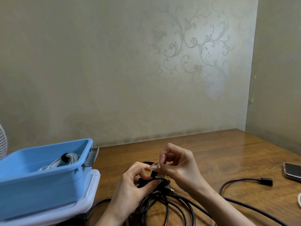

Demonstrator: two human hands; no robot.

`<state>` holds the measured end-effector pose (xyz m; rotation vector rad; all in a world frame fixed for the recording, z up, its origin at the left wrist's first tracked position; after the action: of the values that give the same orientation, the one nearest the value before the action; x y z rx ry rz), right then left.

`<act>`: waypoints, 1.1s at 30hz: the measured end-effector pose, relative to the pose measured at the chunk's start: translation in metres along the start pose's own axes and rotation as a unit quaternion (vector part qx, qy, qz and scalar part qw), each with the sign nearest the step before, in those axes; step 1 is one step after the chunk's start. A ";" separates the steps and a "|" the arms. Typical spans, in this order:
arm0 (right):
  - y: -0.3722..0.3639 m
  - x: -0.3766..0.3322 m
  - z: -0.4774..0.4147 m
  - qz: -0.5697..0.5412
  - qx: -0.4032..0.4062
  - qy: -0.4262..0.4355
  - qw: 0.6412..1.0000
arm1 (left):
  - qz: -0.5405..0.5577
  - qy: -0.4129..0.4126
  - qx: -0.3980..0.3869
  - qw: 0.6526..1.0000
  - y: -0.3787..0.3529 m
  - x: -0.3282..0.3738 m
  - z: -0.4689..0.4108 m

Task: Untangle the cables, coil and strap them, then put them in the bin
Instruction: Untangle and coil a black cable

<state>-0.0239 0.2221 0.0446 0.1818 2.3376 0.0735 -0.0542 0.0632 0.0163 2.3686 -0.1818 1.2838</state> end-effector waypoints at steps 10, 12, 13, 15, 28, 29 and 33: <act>-0.001 -0.002 -0.003 -0.047 -0.078 -0.028 0.995 | -0.045 -0.021 -0.019 0.999 0.005 -0.007 0.001; 0.000 0.000 -0.003 -0.054 -0.092 -0.031 0.994 | -0.048 -0.018 -0.048 0.998 0.005 -0.007 0.001; 0.000 0.000 -0.003 -0.057 -0.096 -0.032 0.993 | -0.042 -0.015 -0.057 0.997 0.005 -0.007 0.001; -0.001 0.001 -0.003 -0.059 -0.097 -0.036 0.993 | -0.026 -0.013 -0.068 0.997 0.006 -0.007 0.002; -0.021 0.023 0.009 0.047 -0.066 0.076 0.994 | 0.115 0.093 -0.045 0.988 0.022 -0.019 -0.001; -0.024 0.027 0.011 0.075 -0.055 0.104 0.990 | 0.123 0.099 -0.037 0.987 0.025 -0.022 -0.001; -0.031 0.043 0.015 0.160 -0.026 0.185 0.969 | 0.164 0.130 -0.020 0.978 0.032 -0.026 -0.001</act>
<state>-0.0458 0.1979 0.0006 0.5594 2.6512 0.3549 -0.0796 0.0329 0.0058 2.1704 -0.5275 1.7096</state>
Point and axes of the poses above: each hand's wrist, its own z-axis away from the middle knuckle, its own y-axis out of the back of the hand, x = y × z, the point moved 2 cm from there along -z, towards the middle knuckle, and after that the axes turned 1 degree about -x, right-handed, at the moved point
